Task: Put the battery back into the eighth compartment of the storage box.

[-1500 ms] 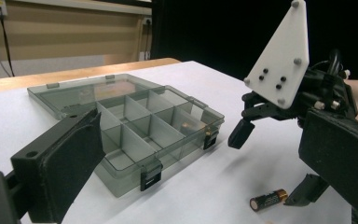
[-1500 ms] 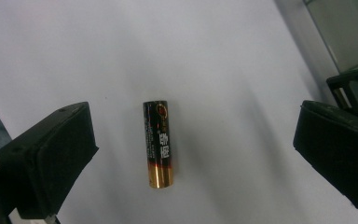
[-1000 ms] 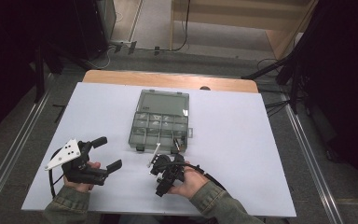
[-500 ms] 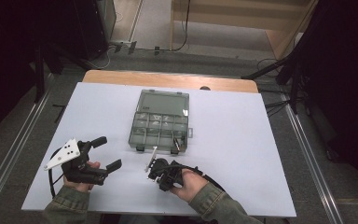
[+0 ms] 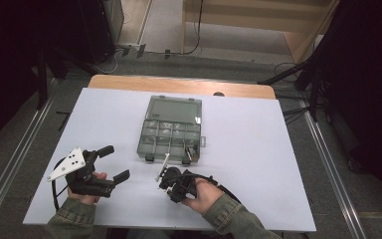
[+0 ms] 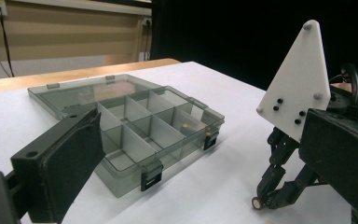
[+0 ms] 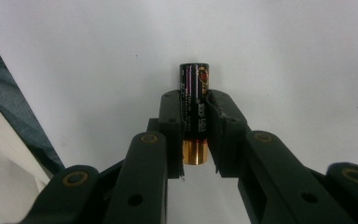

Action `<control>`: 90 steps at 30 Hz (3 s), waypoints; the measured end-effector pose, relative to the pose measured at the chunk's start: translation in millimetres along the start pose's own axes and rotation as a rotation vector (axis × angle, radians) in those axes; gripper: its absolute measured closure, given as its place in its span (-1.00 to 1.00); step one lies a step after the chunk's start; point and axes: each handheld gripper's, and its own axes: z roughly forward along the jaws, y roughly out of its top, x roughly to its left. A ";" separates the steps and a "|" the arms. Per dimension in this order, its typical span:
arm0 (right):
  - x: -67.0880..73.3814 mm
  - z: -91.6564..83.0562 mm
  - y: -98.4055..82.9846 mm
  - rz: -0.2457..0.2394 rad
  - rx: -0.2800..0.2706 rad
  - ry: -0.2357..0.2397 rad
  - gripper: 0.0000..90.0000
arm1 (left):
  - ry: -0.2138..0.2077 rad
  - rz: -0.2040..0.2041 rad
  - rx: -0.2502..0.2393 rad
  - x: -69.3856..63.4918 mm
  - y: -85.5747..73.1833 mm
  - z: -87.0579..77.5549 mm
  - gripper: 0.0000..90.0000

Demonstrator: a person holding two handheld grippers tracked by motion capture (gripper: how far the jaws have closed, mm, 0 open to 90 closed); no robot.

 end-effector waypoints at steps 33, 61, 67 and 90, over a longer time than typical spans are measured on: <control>-36.0 -49.8 -17.1 0.129 -0.190 0.038 0.74 | 0.001 -0.001 0.003 0.1 -0.3 0.8 -1.00; -82.3 -61.2 -39.1 0.364 -0.464 0.124 0.74 | 0.000 0.000 0.005 -0.1 -0.4 1.1 -1.00; -83.5 -64.4 -41.2 0.391 -0.534 0.116 0.74 | 0.001 0.001 0.008 0.0 -0.5 1.3 -1.00; -111.8 -45.4 -56.2 0.608 -0.679 0.182 0.74 | 0.002 0.000 0.007 -0.2 -0.5 1.1 -1.00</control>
